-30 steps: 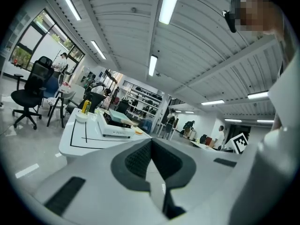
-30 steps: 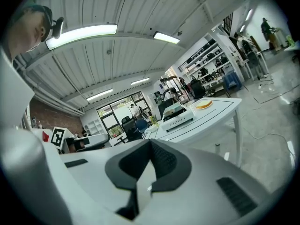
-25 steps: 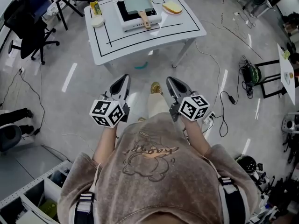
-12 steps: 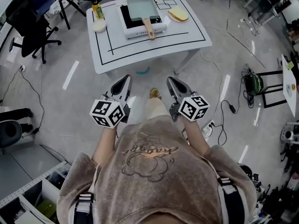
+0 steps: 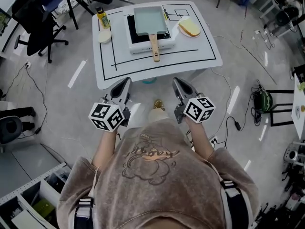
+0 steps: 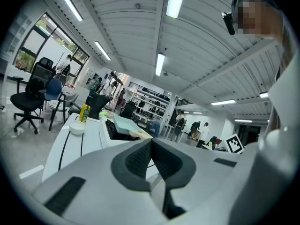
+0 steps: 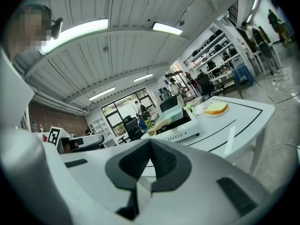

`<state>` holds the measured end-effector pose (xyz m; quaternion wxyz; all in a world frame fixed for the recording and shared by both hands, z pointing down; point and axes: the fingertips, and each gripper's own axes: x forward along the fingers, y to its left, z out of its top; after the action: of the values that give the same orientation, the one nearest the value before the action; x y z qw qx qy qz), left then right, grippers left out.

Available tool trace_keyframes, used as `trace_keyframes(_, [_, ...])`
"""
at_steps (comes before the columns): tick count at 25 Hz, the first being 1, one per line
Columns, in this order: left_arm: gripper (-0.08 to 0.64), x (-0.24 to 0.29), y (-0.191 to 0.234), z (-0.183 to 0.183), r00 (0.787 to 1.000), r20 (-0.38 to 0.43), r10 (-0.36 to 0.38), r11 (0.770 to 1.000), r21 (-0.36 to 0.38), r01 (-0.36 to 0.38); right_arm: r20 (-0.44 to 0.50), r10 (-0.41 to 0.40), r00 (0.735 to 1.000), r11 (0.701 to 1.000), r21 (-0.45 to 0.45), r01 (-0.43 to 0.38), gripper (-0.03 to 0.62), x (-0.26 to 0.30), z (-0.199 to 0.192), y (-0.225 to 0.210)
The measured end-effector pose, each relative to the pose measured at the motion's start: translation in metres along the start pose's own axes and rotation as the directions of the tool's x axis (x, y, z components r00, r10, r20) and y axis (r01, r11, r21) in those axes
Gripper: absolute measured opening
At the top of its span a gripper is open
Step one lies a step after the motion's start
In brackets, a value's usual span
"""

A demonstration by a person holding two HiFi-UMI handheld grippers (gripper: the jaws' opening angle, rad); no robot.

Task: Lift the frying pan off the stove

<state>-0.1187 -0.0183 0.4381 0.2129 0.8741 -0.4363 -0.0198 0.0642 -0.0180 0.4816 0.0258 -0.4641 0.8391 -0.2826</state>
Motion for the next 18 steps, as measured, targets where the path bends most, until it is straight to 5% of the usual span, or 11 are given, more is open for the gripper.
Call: trace_keyframes(18, [0.008,0.102,0.019,0.037,0.994,0.045,0.099,0.993,-0.064,-0.096,-0.089,0.188,0.978,0.982,-0.017,-0.19,-0.003,0.087,0.074,-0.063])
